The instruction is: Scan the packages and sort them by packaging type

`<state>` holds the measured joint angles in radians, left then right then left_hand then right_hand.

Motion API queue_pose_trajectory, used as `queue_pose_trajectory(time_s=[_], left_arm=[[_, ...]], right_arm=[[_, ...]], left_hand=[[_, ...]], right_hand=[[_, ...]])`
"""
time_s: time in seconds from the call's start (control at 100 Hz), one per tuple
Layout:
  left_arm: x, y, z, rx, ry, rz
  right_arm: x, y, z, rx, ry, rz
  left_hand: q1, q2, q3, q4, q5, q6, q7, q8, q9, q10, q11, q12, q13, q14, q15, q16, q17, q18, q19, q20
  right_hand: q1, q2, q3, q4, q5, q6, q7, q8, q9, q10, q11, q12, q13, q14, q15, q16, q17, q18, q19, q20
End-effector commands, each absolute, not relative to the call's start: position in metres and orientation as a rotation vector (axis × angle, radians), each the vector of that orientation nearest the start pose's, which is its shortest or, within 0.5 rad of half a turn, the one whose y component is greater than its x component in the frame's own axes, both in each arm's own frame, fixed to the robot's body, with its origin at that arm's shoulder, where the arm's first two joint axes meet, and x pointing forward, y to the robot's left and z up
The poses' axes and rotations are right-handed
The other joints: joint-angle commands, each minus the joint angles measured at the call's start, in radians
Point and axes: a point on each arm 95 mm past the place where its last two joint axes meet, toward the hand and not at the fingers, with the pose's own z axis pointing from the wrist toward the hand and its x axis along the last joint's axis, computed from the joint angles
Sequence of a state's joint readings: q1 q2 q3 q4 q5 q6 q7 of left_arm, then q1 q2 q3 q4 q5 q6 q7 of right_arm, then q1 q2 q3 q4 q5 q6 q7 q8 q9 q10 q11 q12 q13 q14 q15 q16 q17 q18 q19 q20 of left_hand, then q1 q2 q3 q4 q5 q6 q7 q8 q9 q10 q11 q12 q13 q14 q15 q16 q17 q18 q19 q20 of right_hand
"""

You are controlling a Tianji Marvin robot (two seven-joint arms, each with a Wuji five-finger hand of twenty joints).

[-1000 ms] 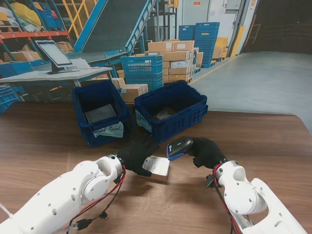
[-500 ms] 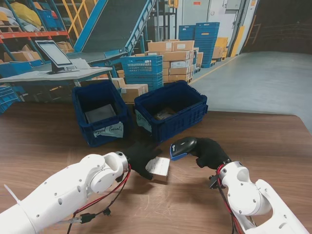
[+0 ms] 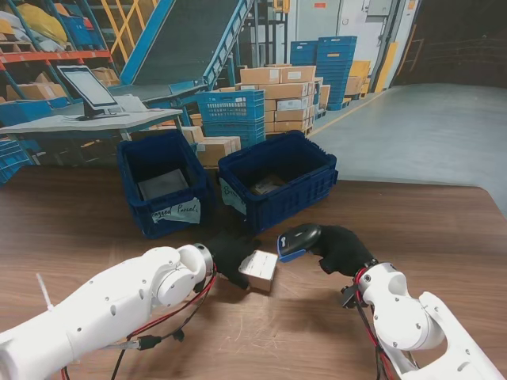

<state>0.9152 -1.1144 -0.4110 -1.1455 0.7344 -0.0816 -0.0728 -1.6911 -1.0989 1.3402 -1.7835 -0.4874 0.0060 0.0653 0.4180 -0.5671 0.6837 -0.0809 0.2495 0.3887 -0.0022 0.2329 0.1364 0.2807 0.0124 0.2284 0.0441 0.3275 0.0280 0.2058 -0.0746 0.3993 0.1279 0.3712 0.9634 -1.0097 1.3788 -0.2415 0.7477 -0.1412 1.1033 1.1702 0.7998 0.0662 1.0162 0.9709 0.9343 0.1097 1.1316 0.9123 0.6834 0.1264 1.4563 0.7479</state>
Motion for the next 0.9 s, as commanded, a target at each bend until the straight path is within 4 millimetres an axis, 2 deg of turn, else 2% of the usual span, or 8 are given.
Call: queue_pose_trajectory(time_s=[0.0,0.24,0.44,0.59,0.74,0.8,0.85,0.89], left_arm=[[0.466,-0.118,-0.375,-0.969,2.173,-1.36],[0.464,-0.12,-0.392,-0.943,2.209,-1.359],[0.457,-0.12,-0.402,-0.92,2.108,-1.393],[0.454,-0.12,-0.406,-0.915,2.007,-1.441],[0.453,-0.121,-0.408,-0.9,1.909,-1.496],[0.453,-0.122,-0.408,-0.904,1.892,-1.5],[0.453,-0.123,-0.407,-0.912,1.893,-1.5],[0.453,-0.123,-0.405,-0.935,1.901,-1.496]], right_arm=[[0.375,-0.008,-0.293,-2.142,-1.547,-2.316],[0.375,-0.01,-0.295,-2.143,-1.535,-2.304],[0.375,-0.011,-0.297,-2.145,-1.532,-2.299],[0.375,-0.01,-0.299,-2.142,-1.53,-2.296],[0.375,-0.01,-0.299,-2.141,-1.529,-2.297],[0.375,-0.01,-0.299,-2.14,-1.531,-2.297],[0.375,-0.01,-0.299,-2.139,-1.532,-2.297],[0.375,-0.01,-0.299,-2.139,-1.533,-2.296]], left_hand=[[-0.028,-0.019,0.041,-0.025,0.023,0.003,0.007,-0.007,0.001,0.026,0.005,0.015,0.004,0.002,0.025,0.015,-0.003,0.006,-0.023,-0.015],[0.022,-0.031,0.062,-0.001,0.128,-0.047,0.063,0.049,0.159,-0.021,0.064,0.117,0.139,-0.007,0.081,0.09,0.035,0.01,0.036,0.006],[0.059,-0.062,0.135,0.017,0.268,-0.105,0.194,0.195,0.295,-0.065,0.263,0.251,0.35,-0.005,0.201,0.257,0.123,0.044,0.198,0.084],[0.107,-0.089,0.21,0.035,0.282,-0.155,0.419,0.383,0.386,-0.104,0.425,0.34,0.457,-0.024,0.306,0.429,0.163,0.057,0.335,0.147],[0.186,-0.107,0.299,0.076,0.298,-0.229,0.774,0.549,0.528,-0.16,0.565,0.439,0.585,-0.051,0.428,0.578,0.212,0.074,0.469,0.204],[0.264,-0.162,0.299,0.045,0.318,-0.273,0.884,0.593,0.583,-0.179,0.605,0.464,0.632,-0.057,0.464,0.614,0.229,0.075,0.506,0.215],[0.326,-0.211,0.282,0.015,0.339,-0.327,1.007,0.589,0.652,-0.199,0.588,0.603,0.671,-0.064,0.485,0.637,0.239,0.079,0.533,0.214],[0.37,-0.208,0.256,0.015,0.344,-0.347,1.061,0.583,0.686,-0.203,0.564,0.651,0.681,-0.066,0.493,0.644,0.238,0.077,0.539,0.214]], right_hand=[[0.082,0.048,0.149,-0.001,0.061,-0.041,0.068,0.027,0.009,0.006,0.004,0.008,0.02,0.024,0.009,0.005,0.009,-0.031,0.054,0.024],[0.081,0.049,0.149,-0.001,0.061,-0.041,0.068,0.027,0.009,0.006,0.004,0.008,0.021,0.023,0.009,0.004,0.01,-0.031,0.054,0.025],[0.082,0.049,0.149,-0.001,0.061,-0.041,0.068,0.027,0.009,0.006,0.003,0.008,0.022,0.023,0.009,0.004,0.009,-0.031,0.054,0.025],[0.081,0.05,0.149,0.0,0.061,-0.041,0.068,0.027,0.009,0.005,0.003,0.009,0.021,0.023,0.009,0.004,0.009,-0.031,0.054,0.026],[0.081,0.05,0.148,0.0,0.061,-0.041,0.068,0.027,0.008,0.005,0.003,0.009,0.021,0.024,0.009,0.004,0.01,-0.033,0.054,0.025],[0.081,0.05,0.148,0.0,0.061,-0.041,0.068,0.027,0.009,0.005,0.003,0.009,0.022,0.023,0.009,0.004,0.01,-0.033,0.054,0.025],[0.081,0.05,0.148,0.0,0.061,-0.041,0.068,0.027,0.009,0.005,0.003,0.008,0.022,0.025,0.008,0.004,0.01,-0.033,0.054,0.025],[0.08,0.051,0.148,0.0,0.061,-0.041,0.068,0.027,0.009,0.004,0.003,0.008,0.021,0.023,0.008,0.004,0.01,-0.033,0.054,0.025]])
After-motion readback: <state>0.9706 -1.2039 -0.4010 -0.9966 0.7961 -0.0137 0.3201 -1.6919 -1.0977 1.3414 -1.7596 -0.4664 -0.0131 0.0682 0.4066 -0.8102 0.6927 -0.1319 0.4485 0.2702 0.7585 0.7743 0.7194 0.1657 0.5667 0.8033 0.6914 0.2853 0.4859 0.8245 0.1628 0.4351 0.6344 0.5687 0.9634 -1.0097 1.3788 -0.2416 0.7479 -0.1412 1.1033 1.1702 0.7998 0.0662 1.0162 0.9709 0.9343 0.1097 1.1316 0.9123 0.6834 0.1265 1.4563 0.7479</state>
